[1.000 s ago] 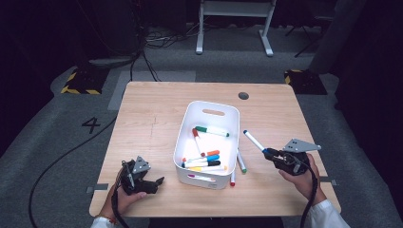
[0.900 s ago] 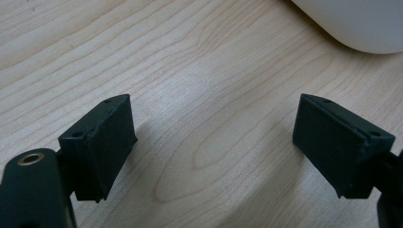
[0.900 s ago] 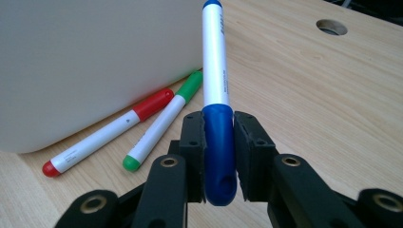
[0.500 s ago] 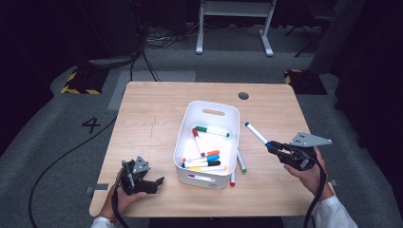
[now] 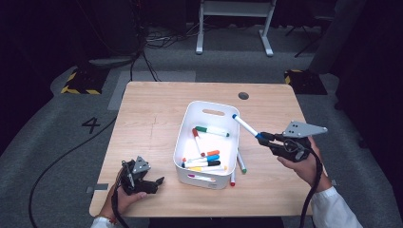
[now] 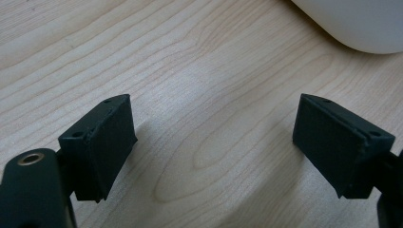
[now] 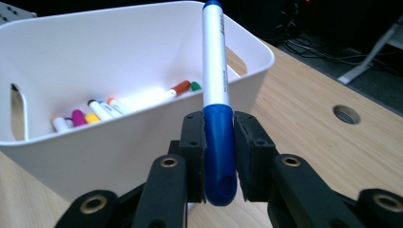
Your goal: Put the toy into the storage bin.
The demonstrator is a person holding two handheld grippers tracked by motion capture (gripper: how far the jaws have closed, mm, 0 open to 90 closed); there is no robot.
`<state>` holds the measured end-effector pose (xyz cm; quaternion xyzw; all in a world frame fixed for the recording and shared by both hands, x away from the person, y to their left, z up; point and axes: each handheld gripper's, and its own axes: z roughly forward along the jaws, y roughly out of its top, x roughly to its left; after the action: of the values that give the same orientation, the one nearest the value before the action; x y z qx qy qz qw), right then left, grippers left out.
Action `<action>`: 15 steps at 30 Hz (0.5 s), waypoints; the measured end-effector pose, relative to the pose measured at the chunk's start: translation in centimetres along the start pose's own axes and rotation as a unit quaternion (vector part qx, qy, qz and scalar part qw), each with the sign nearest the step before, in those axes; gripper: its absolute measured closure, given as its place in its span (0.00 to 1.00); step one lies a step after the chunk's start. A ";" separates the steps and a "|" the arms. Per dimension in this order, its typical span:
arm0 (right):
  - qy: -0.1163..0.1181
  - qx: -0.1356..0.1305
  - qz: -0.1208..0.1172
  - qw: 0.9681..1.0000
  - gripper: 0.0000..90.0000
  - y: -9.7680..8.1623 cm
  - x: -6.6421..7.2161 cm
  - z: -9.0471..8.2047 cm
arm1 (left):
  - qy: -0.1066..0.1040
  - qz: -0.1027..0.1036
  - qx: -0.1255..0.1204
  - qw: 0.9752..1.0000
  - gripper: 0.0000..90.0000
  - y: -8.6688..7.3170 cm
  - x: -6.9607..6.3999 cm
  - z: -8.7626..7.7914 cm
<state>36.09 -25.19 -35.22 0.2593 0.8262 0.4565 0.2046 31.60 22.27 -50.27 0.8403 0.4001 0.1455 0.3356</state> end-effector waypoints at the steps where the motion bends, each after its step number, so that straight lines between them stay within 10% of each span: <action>1: 0.005 0.001 0.001 1.000 0.83 0.4 0.2 0.2 | 0.000 0.000 0.000 1.000 0.16 0.0 0.0 0.0; 15: 0.075 0.051 -0.055 0.994 0.83 4.5 3.6 5.0 | 0.000 0.000 0.000 1.000 0.16 0.0 0.0 0.0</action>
<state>37.23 -17.72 -34.19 0.1891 0.8741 0.4203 0.1536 31.60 22.27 -50.27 0.8403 0.4000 0.1453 0.3357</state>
